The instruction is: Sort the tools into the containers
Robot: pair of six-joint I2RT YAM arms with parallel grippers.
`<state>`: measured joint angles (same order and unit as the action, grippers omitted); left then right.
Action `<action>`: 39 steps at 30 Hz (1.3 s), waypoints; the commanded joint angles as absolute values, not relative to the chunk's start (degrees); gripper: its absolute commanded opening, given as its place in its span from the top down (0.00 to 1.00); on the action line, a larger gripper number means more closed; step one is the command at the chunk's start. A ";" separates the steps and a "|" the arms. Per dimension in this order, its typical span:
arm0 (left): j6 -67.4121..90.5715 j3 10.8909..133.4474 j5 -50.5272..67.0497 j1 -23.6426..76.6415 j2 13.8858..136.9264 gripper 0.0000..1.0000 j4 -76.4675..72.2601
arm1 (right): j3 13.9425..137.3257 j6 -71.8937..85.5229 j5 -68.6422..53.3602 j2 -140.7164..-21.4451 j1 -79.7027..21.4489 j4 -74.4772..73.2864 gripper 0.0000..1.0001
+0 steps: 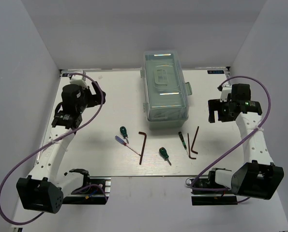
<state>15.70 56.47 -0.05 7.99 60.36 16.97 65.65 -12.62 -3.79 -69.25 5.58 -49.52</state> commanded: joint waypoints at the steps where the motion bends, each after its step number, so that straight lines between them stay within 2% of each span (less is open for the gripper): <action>1: 16.79 57.74 6.58 8.00 62.05 0.00 18.98 | 67.24 -15.64 -3.86 -67.50 5.89 -53.09 0.09; 6: 16.27 61.43 13.53 8.61 68.01 0.01 17.93 | 71.70 -22.48 -7.64 -69.69 5.80 -56.51 0.09; 10: 16.26 64.59 20.01 9.14 74.07 0.13 16.88 | 73.91 -24.53 -15.01 -69.17 5.98 -53.19 0.09; 11: 16.26 65.90 21.00 9.14 75.22 0.33 16.88 | 75.13 -24.87 -17.99 -69.87 5.72 -50.65 0.38; 13: 16.79 67.58 23.80 9.14 77.51 0.68 16.17 | 80.38 -22.78 -22.75 -73.36 5.28 -49.14 1.00; 14: 17.57 67.59 24.43 9.14 79.43 0.96 15.48 | 81.90 -21.55 -27.98 -74.61 4.75 -47.04 1.00; 15: 18.10 68.28 25.83 9.14 80.32 1.00 14.77 | 83.57 -18.84 -30.12 -76.19 4.22 -45.98 1.00; 17: 19.68 68.29 27.68 9.14 82.17 1.00 13.45 | 91.28 -15.31 -36.08 -82.86 1.42 -44.04 1.00; 18: 20.30 68.29 29.16 9.14 82.18 1.00 12.66 | 93.06 -12.25 -37.34 -84.53 0.19 -43.42 0.68; 19: 21.43 68.29 29.96 9.14 82.96 0.93 11.35 | 96.73 -9.26 -38.14 -87.77 -2.09 -40.72 0.57; 20: 22.05 68.29 29.97 9.14 82.97 0.77 11.34 | 99.90 -7.75 -38.84 -90.76 -3.24 -39.65 0.47; 21: 22.76 68.29 31.28 9.14 82.97 0.44 10.21 | 102.02 -3.73 -39.02 -92.10 -6.04 -38.68 0.26; 22: 23.89 67.51 32.16 9.14 82.97 0.32 8.28 | 103.08 -0.47 -38.85 -94.72 -7.02 -33.45 0.23; 24: 24.96 66.72 32.78 9.14 82.97 0.16 7.04 | 107.92 5.96 -38.15 -100.33 -10.34 -29.82 0.14; 26: 25.66 66.18 33.66 9.14 82.97 0.14 6.50 | 110.47 11.39 -36.74 -103.34 -13.52 -27.17 0.10; 29: 26.28 65.66 34.18 9.14 82.97 0.14 5.98 | 118.45 15.36 -30.60 -109.41 -18.27 -25.93 0.12; 30: 26.28 65.65 34.19 9.14 82.97 0.14 5.98 | 120.39 15.73 -25.19 -111.86 -19.93 -25.75 0.13; 39: 26.89 63.37 34.72 9.67 81.39 0.14 4.92 | 121.64 16.00 -6.51 -115.32 -25.92 -27.07 0.21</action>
<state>26.59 64.16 33.30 9.30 84.58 6.44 118.85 14.76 -15.70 -116.38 -25.74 -28.29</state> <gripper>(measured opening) 0.855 0.794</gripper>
